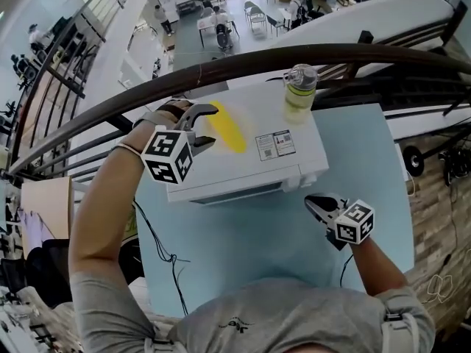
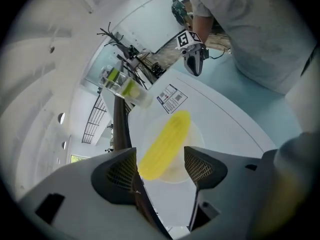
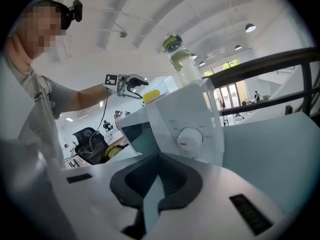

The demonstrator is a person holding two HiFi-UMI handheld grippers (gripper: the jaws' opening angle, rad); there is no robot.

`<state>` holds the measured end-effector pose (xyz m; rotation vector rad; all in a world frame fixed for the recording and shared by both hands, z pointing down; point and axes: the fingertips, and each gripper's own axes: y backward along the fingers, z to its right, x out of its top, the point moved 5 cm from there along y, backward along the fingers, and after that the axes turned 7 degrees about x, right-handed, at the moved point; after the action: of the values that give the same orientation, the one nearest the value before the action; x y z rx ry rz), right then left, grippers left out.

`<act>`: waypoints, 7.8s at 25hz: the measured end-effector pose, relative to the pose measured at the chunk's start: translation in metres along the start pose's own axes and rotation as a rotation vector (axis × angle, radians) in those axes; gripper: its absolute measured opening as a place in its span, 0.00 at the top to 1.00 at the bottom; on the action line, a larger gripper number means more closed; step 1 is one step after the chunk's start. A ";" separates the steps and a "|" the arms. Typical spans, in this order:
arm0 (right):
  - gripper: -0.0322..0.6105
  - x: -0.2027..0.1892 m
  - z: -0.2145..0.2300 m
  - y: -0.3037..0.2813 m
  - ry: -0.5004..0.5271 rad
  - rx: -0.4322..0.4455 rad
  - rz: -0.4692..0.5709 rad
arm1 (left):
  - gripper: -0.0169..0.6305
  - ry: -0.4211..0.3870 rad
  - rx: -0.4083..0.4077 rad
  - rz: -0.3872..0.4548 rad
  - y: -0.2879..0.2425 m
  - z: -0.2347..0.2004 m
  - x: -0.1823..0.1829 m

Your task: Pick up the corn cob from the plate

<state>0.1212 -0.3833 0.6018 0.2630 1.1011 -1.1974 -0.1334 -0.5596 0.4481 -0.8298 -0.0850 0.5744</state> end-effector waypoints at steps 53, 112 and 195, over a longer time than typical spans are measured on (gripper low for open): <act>0.93 -0.033 -0.015 0.001 -0.126 0.040 0.042 | 0.59 -0.245 -0.149 -0.136 -0.043 0.000 0.004; 0.93 0.261 -0.300 0.106 0.625 -0.213 0.458 | 0.59 0.982 0.534 0.409 0.383 0.050 0.092; 0.93 -0.191 -0.187 0.043 -0.043 -0.080 -0.135 | 0.59 1.715 -0.193 0.080 0.130 0.477 0.193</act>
<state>0.0654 -0.1227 0.6454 0.1018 1.1404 -1.2690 -0.1669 -0.0700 0.6509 -1.2784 1.4746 -0.2221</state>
